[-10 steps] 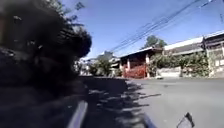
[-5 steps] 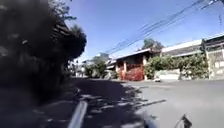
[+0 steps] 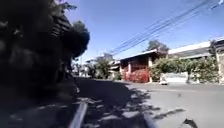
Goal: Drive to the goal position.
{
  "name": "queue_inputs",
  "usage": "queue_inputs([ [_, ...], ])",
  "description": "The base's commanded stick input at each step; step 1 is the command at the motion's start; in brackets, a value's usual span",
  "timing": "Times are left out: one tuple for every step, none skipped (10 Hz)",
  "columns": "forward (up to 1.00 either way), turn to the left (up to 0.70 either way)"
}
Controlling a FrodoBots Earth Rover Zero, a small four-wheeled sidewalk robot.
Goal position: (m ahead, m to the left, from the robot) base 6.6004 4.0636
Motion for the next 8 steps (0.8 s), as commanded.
queue_inputs([
  [1.00, 0.00],
  [1.00, 0.00],
  [1.00, -0.06],
  [1.00, -0.35],
  [1.00, -0.36],
  [1.00, -0.20],
  [1.00, -0.01],
  [1.00, 0.00],
])
